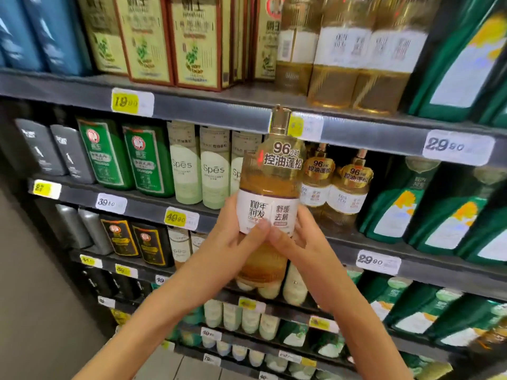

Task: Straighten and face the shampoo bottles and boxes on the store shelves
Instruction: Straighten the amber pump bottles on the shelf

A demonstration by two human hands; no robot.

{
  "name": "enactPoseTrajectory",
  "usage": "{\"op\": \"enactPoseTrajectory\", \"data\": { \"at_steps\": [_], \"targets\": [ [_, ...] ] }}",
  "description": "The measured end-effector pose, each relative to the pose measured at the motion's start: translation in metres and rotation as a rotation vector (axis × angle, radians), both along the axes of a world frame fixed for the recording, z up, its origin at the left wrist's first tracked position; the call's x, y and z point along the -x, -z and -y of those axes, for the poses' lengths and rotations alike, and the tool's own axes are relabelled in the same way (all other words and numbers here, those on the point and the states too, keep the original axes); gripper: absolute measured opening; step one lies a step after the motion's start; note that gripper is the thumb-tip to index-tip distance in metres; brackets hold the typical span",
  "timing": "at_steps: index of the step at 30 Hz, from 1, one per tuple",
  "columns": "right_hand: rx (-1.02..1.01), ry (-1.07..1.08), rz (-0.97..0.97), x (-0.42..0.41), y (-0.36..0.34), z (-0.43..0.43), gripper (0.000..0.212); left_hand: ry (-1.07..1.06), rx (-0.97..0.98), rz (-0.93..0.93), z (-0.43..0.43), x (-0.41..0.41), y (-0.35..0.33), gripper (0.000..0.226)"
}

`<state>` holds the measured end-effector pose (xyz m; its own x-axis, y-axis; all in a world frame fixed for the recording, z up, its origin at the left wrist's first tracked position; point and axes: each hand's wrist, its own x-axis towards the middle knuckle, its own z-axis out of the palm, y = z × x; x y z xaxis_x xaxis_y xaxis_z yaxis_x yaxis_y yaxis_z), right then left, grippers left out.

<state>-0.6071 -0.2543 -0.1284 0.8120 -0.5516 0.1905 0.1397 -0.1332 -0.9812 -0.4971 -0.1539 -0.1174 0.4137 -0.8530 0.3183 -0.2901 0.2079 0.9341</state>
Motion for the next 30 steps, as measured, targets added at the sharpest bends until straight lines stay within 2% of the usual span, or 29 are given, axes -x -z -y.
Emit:
{"op": "enactPoseTrajectory", "data": {
  "at_steps": [4, 7, 11, 14, 20, 24, 30],
  "targets": [
    [0.025, 0.056, 0.106, -0.015, -0.049, 0.023, 0.076, -0.024, 0.1, 0.096, 0.03, -0.017, -0.049, 0.033],
    [0.071, 0.047, 0.195, -0.028, -0.086, 0.039, 0.063, -0.032, 0.255, 0.143, 0.047, -0.024, -0.083, 0.028],
    [0.183, 0.107, 0.225, -0.046, -0.131, 0.058, 0.052, 0.006, 0.31, 0.1, 0.072, -0.042, -0.121, 0.047],
    [0.259, 0.14, 0.205, -0.055, -0.151, 0.07, 0.037, 0.041, 0.292, 0.122, 0.088, -0.057, -0.134, 0.046],
    [0.281, 0.19, 0.168, -0.07, -0.165, 0.087, 0.035, 0.092, 0.273, 0.065, 0.112, -0.079, -0.144, 0.053],
    [0.351, 0.225, 0.191, -0.078, -0.167, 0.095, 0.03, 0.119, 0.25, 0.127, 0.12, -0.094, -0.15, 0.057],
    [0.419, 0.343, 0.195, -0.094, -0.158, 0.101, 0.032, 0.092, 0.286, 0.18, 0.133, -0.099, -0.143, 0.038]
  ]
}}
